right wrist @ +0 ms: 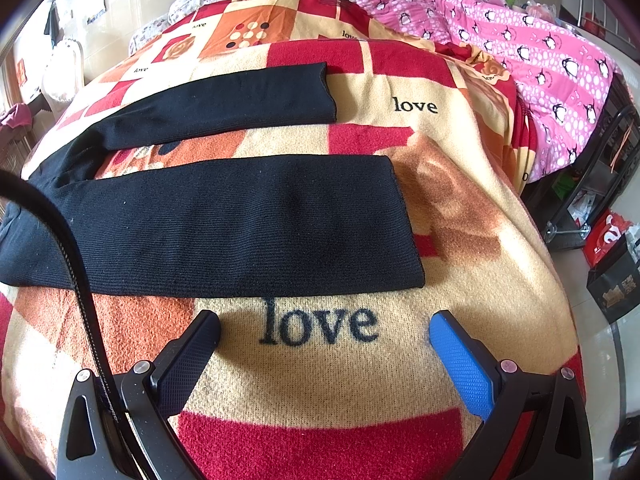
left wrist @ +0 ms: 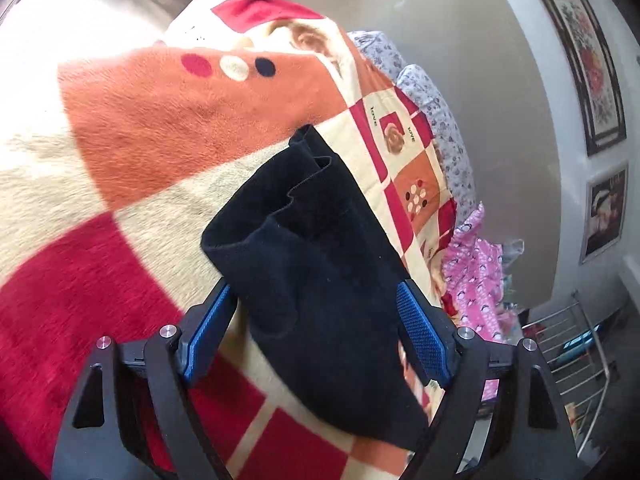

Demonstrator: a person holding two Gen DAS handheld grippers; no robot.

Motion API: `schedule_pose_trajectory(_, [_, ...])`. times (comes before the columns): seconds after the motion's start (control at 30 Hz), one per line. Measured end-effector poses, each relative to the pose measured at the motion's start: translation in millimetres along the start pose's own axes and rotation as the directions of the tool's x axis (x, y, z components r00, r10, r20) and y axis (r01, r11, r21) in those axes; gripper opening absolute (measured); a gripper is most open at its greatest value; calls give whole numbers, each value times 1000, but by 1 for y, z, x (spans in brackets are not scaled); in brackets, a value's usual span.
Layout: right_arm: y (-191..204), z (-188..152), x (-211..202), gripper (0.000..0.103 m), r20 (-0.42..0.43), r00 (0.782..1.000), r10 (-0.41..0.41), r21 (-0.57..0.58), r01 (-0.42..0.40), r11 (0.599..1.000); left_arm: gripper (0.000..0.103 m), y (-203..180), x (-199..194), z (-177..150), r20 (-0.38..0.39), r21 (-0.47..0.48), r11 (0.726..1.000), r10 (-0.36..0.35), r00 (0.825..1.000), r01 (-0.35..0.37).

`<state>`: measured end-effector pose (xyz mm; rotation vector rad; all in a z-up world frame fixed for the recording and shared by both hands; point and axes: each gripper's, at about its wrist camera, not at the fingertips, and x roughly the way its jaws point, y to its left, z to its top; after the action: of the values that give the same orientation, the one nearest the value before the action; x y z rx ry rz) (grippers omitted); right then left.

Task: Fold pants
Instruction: 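Grasp the waistband corner of the black pants with the left gripper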

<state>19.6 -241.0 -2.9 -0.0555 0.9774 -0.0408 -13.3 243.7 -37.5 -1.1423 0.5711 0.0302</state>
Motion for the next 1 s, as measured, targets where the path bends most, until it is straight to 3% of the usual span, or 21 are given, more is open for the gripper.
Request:
schedule_pose_trajectory(0.13, [0, 0, 0, 103, -1, 1000, 0, 0, 0, 1000, 81, -7, 6, 1, 14, 63, 998, 23, 1000, -23])
schedule_pose_trajectory(0.23, [-1, 0, 1, 103, -1, 1000, 1, 1, -1, 1000, 74, -16, 12, -8, 38, 159, 980, 114, 993, -118])
schedule_pose_trajectory(0.3, [-1, 0, 1, 103, -1, 1000, 1, 1, -1, 1000, 44, -19, 17, -15, 66, 213, 952, 211, 975, -220])
schedule_pose_trajectory(0.33, [-1, 0, 1, 103, -1, 1000, 1, 2, -1, 1000, 38, -17, 19, -16, 86, 222, 943, 234, 968, -248])
schedule_pose_trajectory(0.37, [-1, 0, 1, 103, -1, 1000, 1, 1, -1, 1000, 26, -14, 20, -17, 96, 218, 940, 245, 965, -261])
schedule_pose_trajectory(0.47, [-1, 0, 1, 103, -1, 1000, 1, 1, -1, 1000, 18, -7, 20, -18, 110, 205, 943, 244, 963, -262])
schedule_pose_trajectory(0.7, [0, 0, 1, 103, -2, 1000, -1, 1, 1, 1000, 16, -9, 23, -19, 117, 229, 933, 257, 959, -278])
schedule_pose_trajectory(0.87, [-1, 3, 2, 103, -22, 1000, 21, -14, -22, 1000, 17, -6, 23, -17, 104, 213, 944, 234, 967, -251])
schedule_pose_trajectory(0.97, [-14, 13, 2, 103, -115, 980, 165, -106, -177, 979, 17, -5, 23, -16, 101, 205, 949, 223, 970, -240])
schedule_pose_trajectory(1.0, [-26, 14, 0, 103, -106, 964, 243, -60, -250, 966, 17, -5, 23, -16, 101, 205, 949, 223, 969, -240])
